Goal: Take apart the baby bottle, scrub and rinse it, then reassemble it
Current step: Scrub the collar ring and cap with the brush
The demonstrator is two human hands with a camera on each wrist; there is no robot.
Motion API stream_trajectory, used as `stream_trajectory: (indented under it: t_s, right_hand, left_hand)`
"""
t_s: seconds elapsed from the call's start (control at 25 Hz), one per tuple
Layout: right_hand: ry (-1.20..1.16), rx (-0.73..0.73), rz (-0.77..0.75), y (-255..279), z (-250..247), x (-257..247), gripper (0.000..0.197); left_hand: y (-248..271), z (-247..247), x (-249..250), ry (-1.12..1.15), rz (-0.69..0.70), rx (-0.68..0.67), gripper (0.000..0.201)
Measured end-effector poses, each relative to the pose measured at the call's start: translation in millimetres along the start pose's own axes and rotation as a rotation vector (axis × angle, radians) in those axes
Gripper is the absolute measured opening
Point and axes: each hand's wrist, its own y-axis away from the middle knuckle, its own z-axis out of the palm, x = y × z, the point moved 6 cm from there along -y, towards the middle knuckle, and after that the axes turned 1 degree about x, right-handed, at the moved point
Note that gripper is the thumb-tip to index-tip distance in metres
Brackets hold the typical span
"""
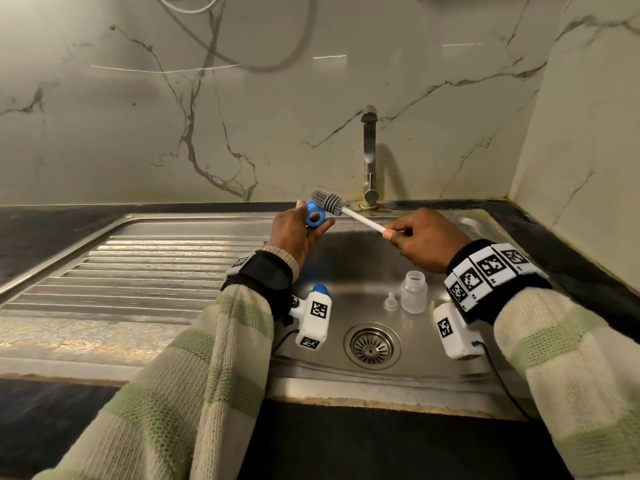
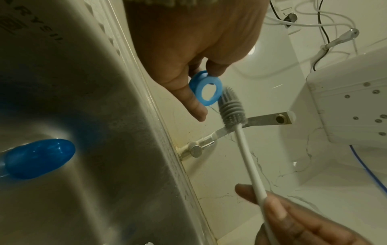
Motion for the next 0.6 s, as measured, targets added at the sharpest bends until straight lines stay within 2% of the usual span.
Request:
stream_trajectory:
  t_s: [0.2, 0.4, 0.6]
  right_hand:
    - [0.012, -0.011, -0.002, 1.1, 0.9, 0.3, 0.024]
    - [-0.022, -0.007, -0.016, 0.0, 2.3, 0.6, 0.025]
    - [-0.038, -0.006, -0.001, -1.1, 1.7, 4.4, 0.022]
  left_hand:
    - [-3.1, -4.6, 3.7, 0.058, 0.042, 0.028, 0.035]
    - [-0.7, -3.9, 2.9, 0.009, 0.032, -0.027, 0.03]
    - [-3.3, -7.5, 1.9, -0.07, 0.072, 0.014, 0.025]
